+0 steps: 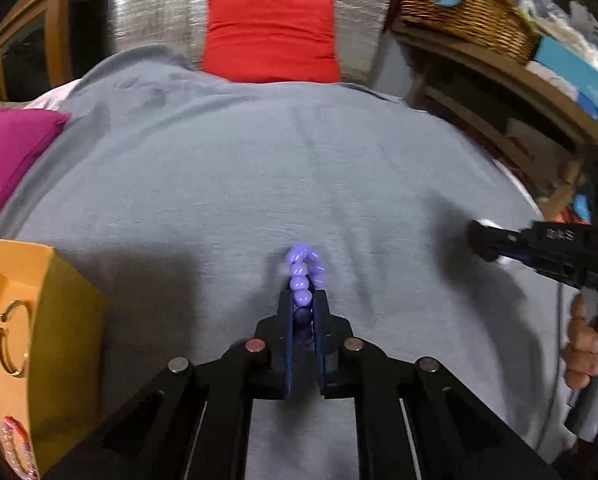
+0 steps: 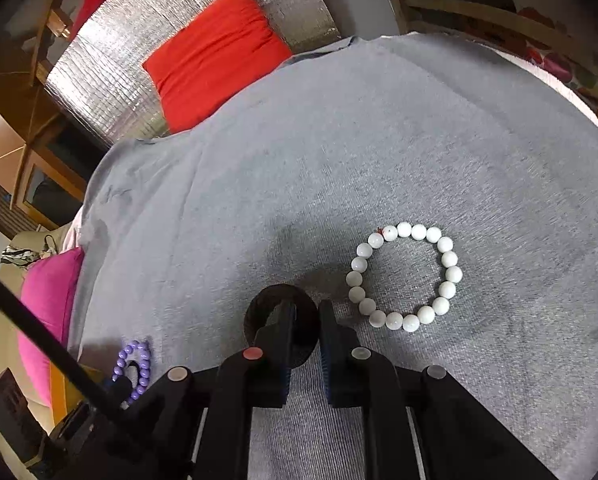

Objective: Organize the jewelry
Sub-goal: 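Lift both held items and carry them toward the orange box, then carry both tools over the orange box, then open the right tool to drop the dark brown hair tie while the left tool opens, then move the left tool to the purple bracelet while the right tool approaches the white beaded bracelet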

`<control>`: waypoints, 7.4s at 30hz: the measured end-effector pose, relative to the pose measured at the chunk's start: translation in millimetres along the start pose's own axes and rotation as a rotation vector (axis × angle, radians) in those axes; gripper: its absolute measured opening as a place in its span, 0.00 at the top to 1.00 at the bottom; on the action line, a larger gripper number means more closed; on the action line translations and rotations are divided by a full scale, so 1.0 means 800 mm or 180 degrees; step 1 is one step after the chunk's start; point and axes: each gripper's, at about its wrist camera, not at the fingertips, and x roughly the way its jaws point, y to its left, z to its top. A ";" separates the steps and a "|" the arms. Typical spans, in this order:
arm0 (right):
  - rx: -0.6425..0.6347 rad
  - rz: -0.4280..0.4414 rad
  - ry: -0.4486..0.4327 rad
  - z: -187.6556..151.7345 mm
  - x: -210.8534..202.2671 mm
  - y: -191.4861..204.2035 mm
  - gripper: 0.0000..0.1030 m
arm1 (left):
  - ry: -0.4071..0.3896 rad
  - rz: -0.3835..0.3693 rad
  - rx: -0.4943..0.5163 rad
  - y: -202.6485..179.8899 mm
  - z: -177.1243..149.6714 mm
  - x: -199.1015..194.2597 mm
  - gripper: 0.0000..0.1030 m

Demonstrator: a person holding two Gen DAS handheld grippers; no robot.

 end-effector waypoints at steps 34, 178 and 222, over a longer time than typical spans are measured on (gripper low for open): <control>-0.0434 0.0007 0.0517 -0.032 -0.020 -0.022 0.85 | 0.0368 -0.0378 0.0607 -0.066 -0.046 -0.029 0.52; -0.1904 0.1168 0.0394 -0.231 -0.094 0.240 0.77 | -0.0716 0.1221 -0.0869 0.159 -0.139 -0.340 0.42; -0.0983 0.0024 0.0128 -0.121 -0.090 0.032 0.78 | -0.0254 0.0991 0.0046 -0.033 -0.070 -0.099 0.39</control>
